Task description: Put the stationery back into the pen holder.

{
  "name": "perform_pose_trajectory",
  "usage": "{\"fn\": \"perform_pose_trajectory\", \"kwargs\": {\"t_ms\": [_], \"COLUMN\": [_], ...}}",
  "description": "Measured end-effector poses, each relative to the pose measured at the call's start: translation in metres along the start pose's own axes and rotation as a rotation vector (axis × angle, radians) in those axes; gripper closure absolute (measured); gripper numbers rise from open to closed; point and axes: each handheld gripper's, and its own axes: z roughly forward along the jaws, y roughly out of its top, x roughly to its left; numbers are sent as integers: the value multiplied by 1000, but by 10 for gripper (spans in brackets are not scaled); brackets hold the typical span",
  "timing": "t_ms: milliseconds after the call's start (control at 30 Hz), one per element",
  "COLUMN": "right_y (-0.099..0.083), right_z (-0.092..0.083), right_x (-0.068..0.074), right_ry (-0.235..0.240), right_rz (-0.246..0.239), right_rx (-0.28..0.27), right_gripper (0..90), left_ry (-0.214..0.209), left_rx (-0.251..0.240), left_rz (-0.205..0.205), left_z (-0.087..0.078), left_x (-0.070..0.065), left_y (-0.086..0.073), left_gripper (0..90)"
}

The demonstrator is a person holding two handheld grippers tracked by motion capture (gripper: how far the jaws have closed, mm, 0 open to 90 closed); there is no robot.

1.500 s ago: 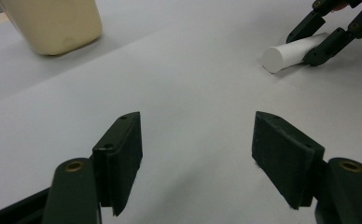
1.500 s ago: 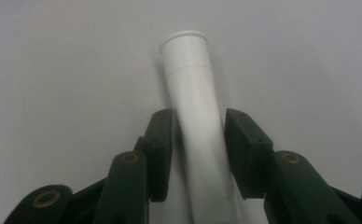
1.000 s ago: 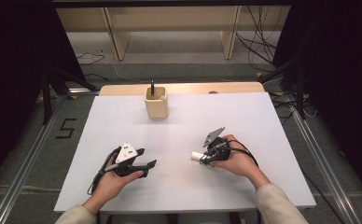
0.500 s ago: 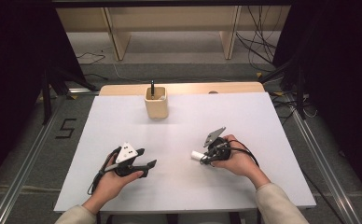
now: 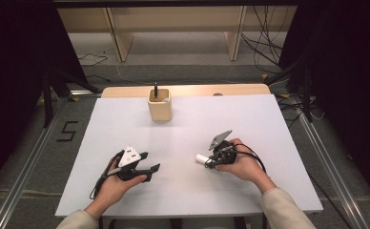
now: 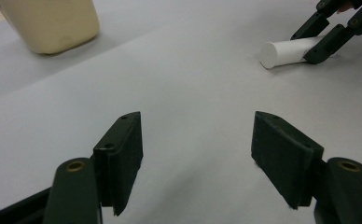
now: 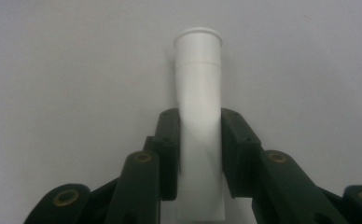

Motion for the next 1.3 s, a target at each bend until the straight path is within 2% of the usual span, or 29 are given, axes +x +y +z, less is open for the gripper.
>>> {"fn": "perform_pose_trajectory", "kwargs": {"t_ms": [267,300,467,533,833,1000,1133,1200,1300], "right_y": [-1,-1,-1,-1,4,5,7,9,13], "right_z": [-2,-2,-5,-6,-8,-2,2,5,9], "right_x": [0,0,0,1,11,18,22,25,31], "right_ry": [-2,2,-25,-42,-106,-93,-79,-75,-65], "right_rz": [48,66,87,106,128,143,164,161,149], "right_rx": [-30,-37,-78,-116,-293,-343,-381,-395,-401], "right_gripper": [707,707,707,707,706,706,706,706,706], "left_ry": [-1,-1,1,1,-7,-33,-61,-82,-97], "left_rx": [1,1,0,-2,-23,-49,-72,-90,-96], "left_rz": [-1,0,-2,-4,-17,-54,-76,-99,-103], "left_z": [0,0,0,0,2,7,14,20,30], "left_x": [0,0,0,0,-2,-6,-11,-15,-20], "left_y": [0,0,0,0,3,8,18,24,33], "left_gripper": [339,340,340,340,343,340,335,333,331]}}
